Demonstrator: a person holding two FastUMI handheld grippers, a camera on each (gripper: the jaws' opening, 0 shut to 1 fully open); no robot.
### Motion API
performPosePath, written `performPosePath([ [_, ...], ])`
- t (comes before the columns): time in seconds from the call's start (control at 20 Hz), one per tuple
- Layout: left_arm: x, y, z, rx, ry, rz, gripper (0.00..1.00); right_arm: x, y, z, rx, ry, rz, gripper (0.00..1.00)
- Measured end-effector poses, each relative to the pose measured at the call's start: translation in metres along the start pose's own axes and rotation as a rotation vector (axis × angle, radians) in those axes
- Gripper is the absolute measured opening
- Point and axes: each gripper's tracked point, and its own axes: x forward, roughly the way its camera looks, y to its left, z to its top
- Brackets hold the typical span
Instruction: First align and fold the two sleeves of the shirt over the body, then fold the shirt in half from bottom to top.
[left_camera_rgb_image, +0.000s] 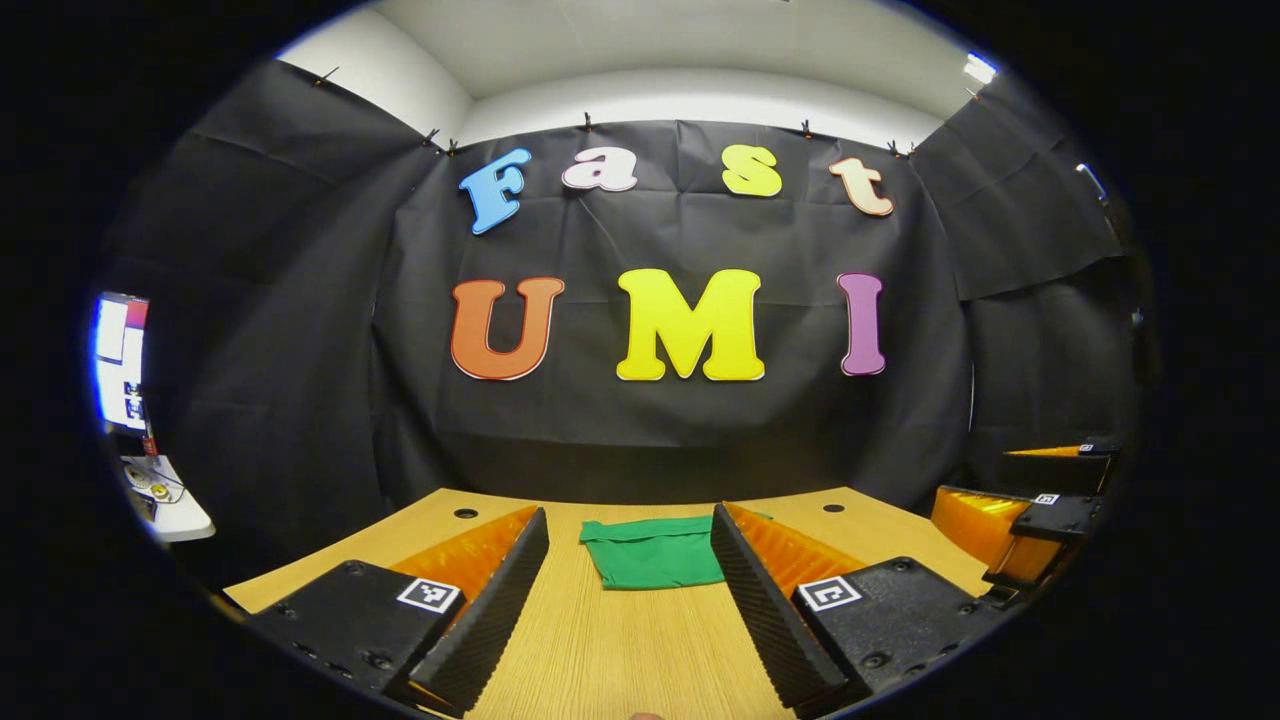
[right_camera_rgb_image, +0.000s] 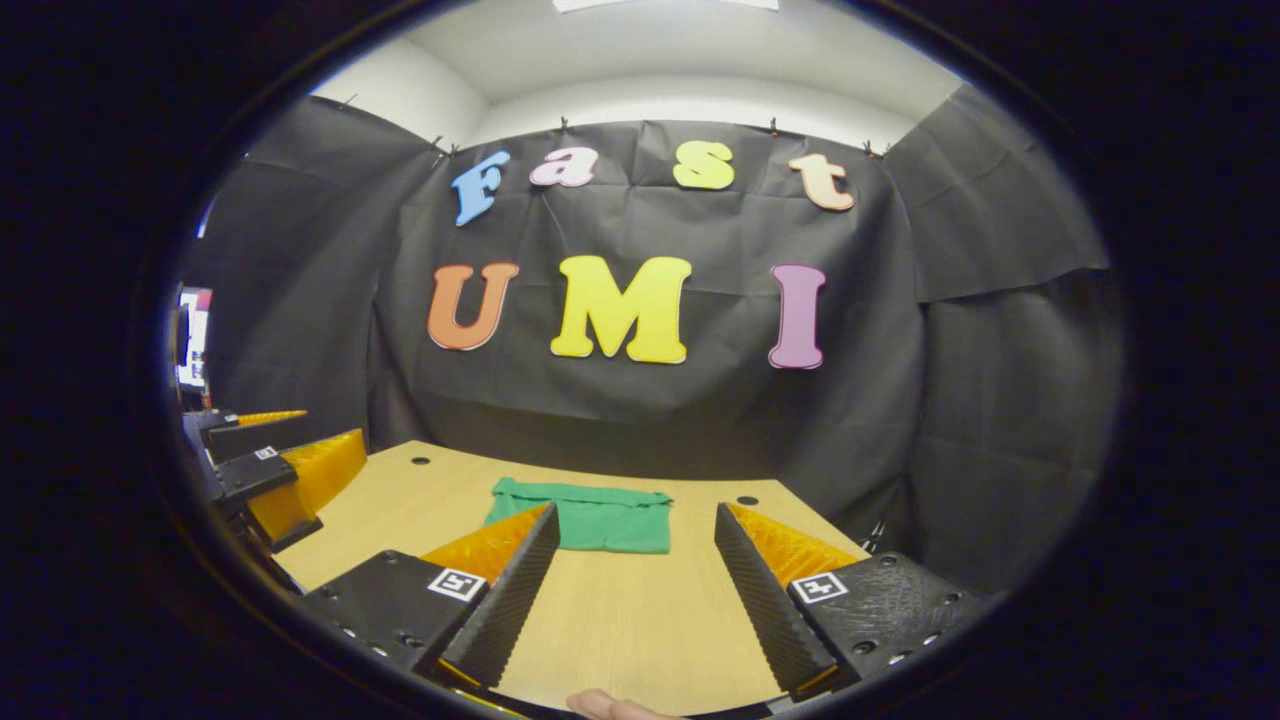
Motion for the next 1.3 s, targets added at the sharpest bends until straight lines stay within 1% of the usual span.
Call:
performPosePath([
  [0.1,0.001,-0.002,-0.003,0.015,0.007,-0.003,1.0,0.002,0.002,-0.005,0.002,0.014,0.006,0.96],
  [0.15,0.002,-0.001,-0.004,0.022,0.01,0.003,1.0,0.003,0.002,-0.008,0.002,0.022,0.01,0.95],
  [0.25,0.001,-0.003,-0.004,0.023,0.008,-0.003,1.0,0.002,0.002,-0.01,0.011,0.032,0.013,0.95],
  [0.3,0.003,-0.006,-0.004,0.02,0.008,-0.009,1.0,0.004,0.003,-0.01,0.02,0.034,0.017,0.97],
  [0.4,0.003,-0.003,-0.006,0.017,0.013,-0.005,1.0,0.006,0.004,-0.013,0.025,0.041,0.02,0.97],
  [0.45,0.003,-0.002,-0.006,0.015,0.015,-0.001,1.0,0.006,0.004,-0.015,0.017,0.046,0.019,0.95],
  [0.65,0.005,0.001,-0.006,0.012,0.014,0.005,1.0,0.007,0.005,-0.022,0.019,0.062,0.022,0.95],
  [0.85,0.006,-0.003,-0.008,0.01,0.021,-0.005,1.0,0.009,0.007,-0.025,0.013,0.072,0.028,0.95],
  [0.9,0.006,-0.002,-0.008,0.012,0.021,-0.006,1.0,0.009,0.007,-0.025,0.009,0.074,0.029,0.96],
  [1.0,0.005,0.0,-0.009,0.016,0.021,-0.002,1.0,0.011,0.008,-0.027,0.005,0.075,0.03,0.95],
  [1.1,0.006,-0.001,-0.009,0.015,0.022,-0.002,1.0,0.011,0.008,-0.029,0.004,0.079,0.03,0.96],
  [1.2,0.007,0.0,-0.009,0.018,0.022,0.001,1.0,0.012,0.009,-0.03,-0.001,0.081,0.03,0.95],
  [1.25,0.007,0.0,-0.009,0.02,0.022,0.001,1.0,0.013,0.01,-0.03,-0.003,0.081,0.031,0.96],
  [1.3,0.008,0.0,-0.01,0.02,0.024,0.002,1.0,0.013,0.01,-0.03,-0.004,0.081,0.032,0.95],
])
